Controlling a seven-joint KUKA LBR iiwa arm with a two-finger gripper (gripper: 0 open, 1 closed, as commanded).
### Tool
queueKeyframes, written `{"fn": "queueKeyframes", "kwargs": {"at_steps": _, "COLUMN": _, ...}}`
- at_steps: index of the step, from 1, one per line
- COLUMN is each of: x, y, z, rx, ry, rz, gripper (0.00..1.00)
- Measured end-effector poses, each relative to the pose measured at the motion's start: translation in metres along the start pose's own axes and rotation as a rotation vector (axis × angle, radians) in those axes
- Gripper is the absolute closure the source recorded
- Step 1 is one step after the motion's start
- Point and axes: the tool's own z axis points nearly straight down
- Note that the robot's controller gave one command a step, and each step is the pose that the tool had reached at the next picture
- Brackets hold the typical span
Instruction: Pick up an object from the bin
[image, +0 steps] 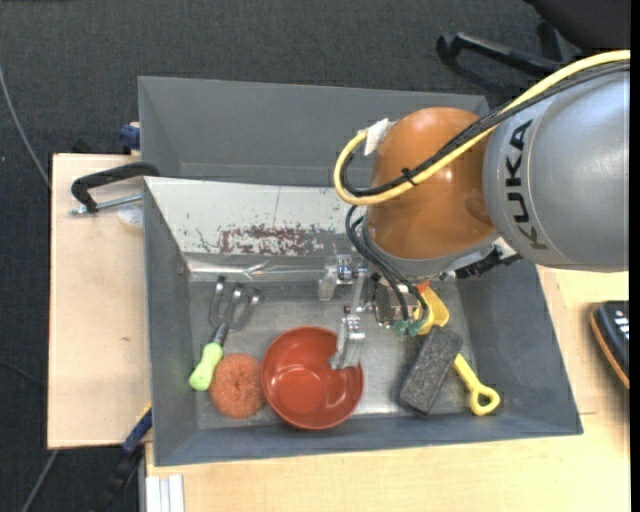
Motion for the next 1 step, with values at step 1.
{"fn": "queueKeyframes", "kwargs": {"at_steps": 1, "x": -0.0253, "y": -0.0412, "z": 0.1453, "rx": 0.0, "ry": 0.007, "rz": -0.12, "gripper": 0.0}}
